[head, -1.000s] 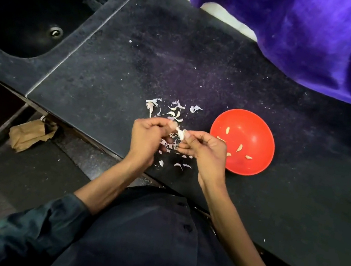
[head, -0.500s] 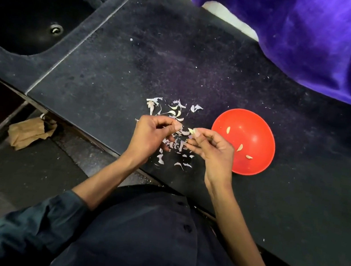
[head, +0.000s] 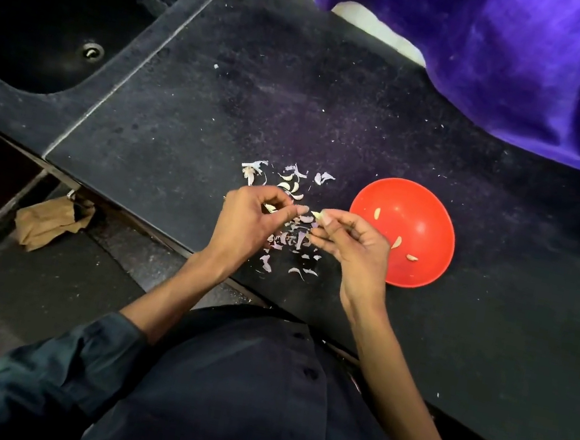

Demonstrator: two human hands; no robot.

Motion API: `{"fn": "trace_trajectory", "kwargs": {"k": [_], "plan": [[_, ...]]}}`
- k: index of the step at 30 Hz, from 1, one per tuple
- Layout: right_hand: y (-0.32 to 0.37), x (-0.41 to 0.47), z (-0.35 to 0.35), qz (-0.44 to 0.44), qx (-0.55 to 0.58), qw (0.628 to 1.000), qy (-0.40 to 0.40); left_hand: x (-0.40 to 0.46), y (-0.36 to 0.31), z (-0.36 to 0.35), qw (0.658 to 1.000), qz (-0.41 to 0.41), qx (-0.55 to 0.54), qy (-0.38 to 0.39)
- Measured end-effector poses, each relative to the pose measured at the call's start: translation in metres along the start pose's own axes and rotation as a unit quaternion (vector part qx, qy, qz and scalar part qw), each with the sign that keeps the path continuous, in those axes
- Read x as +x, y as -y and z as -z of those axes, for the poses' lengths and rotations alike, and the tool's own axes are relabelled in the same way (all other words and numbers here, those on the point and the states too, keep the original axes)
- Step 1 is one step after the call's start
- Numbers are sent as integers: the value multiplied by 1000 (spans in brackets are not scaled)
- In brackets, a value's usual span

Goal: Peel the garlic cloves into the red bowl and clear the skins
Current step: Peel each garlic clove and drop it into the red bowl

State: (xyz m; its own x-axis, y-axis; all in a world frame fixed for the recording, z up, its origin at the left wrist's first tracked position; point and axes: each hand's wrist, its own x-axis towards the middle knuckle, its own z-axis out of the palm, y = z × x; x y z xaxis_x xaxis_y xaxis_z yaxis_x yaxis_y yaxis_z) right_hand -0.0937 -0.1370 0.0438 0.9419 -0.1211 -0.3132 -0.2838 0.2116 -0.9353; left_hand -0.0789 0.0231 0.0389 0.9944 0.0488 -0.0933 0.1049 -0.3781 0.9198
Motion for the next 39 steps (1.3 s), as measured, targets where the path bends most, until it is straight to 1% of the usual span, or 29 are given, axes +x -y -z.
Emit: {"fn": "trace_trajectory", "kwargs": {"k": [2, 4, 6, 9, 11, 13, 15, 21, 25, 28, 36, 39], "plan": [[2, -1, 0, 1, 7, 1000, 2, 1, 1, 1, 1000, 6, 27, 8], [3, -1, 0, 2, 13, 1000, 7, 3, 2, 0, 999, 25, 16, 25], [3, -2, -1, 9, 10, 1000, 11, 3, -2, -2, 995, 65, -61, 50], [4, -1, -1, 28, -11, 999, 13, -1, -12, -4, 960, 130, -238, 71], [5, -1, -1, 39, -24, 999, 16, -1, -16, -4, 940, 154, -295, 78], [5, -2, -1, 43, -28, 998, 23, -2, -17, -5, 931, 161, -316, 85], [4, -3, -2, 46, -32, 998, 29, -3, -16, -7, 930, 153, -325, 80], [5, -5, -2, 42, -42, 996, 66, -5, -14, -8, 943, 115, -312, 27], [6, -4, -5, 55, -49, 997, 37, -7, -15, -9, 946, 103, -306, 30], [5, -4, -4, 47, -8, 998, 34, -7, -14, -10, 941, 107, -319, 29], [5, -3, -2, -43, 138, 989, 33, -7, -18, -11, 941, 89, -327, 13], [6, -2, 3, -30, 145, 989, 9, -5, -18, -8, 938, 88, -336, -3]]}}
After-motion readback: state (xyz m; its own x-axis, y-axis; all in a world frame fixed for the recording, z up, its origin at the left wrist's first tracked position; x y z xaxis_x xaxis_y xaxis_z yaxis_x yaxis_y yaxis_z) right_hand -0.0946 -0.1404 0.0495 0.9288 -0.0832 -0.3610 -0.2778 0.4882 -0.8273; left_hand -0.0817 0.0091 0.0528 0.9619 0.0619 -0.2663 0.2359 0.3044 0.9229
